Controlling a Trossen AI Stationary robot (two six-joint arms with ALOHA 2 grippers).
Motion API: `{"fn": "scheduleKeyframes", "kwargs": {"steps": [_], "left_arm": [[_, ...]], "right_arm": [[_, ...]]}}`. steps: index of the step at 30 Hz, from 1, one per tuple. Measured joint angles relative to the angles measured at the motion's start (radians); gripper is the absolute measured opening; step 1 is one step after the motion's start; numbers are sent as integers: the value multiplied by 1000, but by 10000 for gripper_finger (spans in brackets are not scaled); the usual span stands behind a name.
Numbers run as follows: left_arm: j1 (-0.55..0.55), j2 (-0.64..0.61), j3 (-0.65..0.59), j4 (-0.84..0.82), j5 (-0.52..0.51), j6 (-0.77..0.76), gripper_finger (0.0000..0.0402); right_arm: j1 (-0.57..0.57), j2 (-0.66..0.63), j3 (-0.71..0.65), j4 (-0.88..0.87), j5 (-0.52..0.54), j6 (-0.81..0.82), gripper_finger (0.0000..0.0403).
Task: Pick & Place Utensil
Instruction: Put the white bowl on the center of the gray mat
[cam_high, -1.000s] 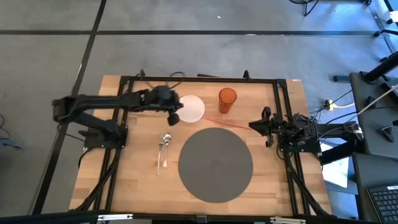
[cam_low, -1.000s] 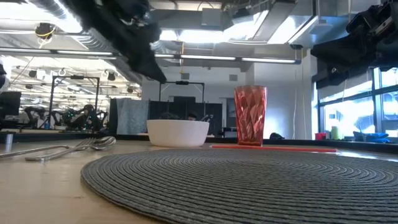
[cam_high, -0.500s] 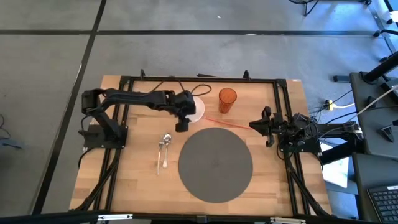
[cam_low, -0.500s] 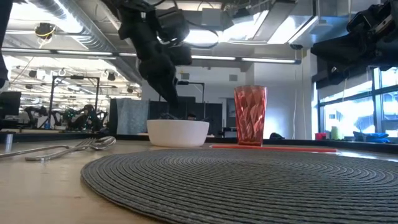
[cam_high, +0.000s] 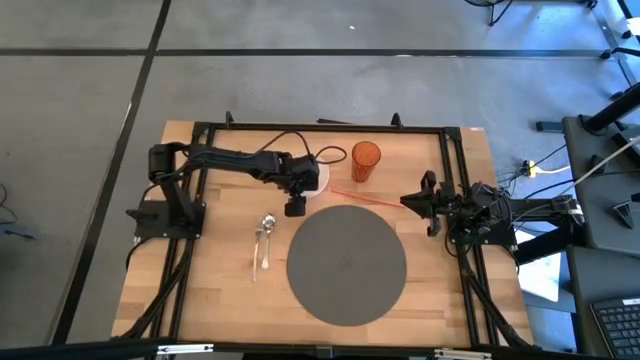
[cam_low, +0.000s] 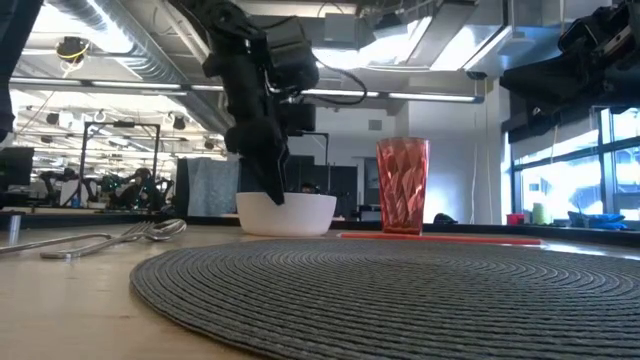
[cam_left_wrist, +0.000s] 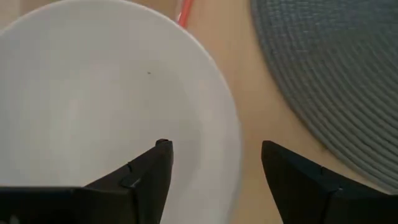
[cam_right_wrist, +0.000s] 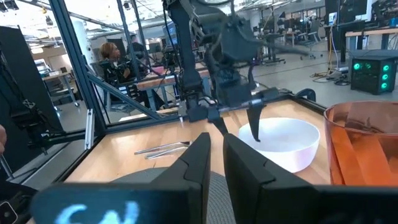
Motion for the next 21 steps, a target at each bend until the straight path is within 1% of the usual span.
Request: {"fn": "scheduleKeyframes", "kwargs": {"steps": [5,7,9,13,18,19,21], "left_arm": [[0,27,0,6,-18,-20,214],[0,29,0,2,-18,-24,201],[0,36,1,34,-18,-25,182],[0,40,0,47,-16,-9,124],[-5,39,0,44,-16,-9,25],[-8,39,0,43,-18,-12,13],[-18,39,0,42,-39,-11,8]], "right_arm": [[0,0,0,-10,0,0,46],[0,0,0,-11,0,0,46],[0,0,0,-11,-1,0,46],[0,0,0,-11,-1,0,46],[0,0,0,-11,0,-1,46],[0,0,0,-11,0,-1,46],[0,0,0,-11,0,-5,46]]}}
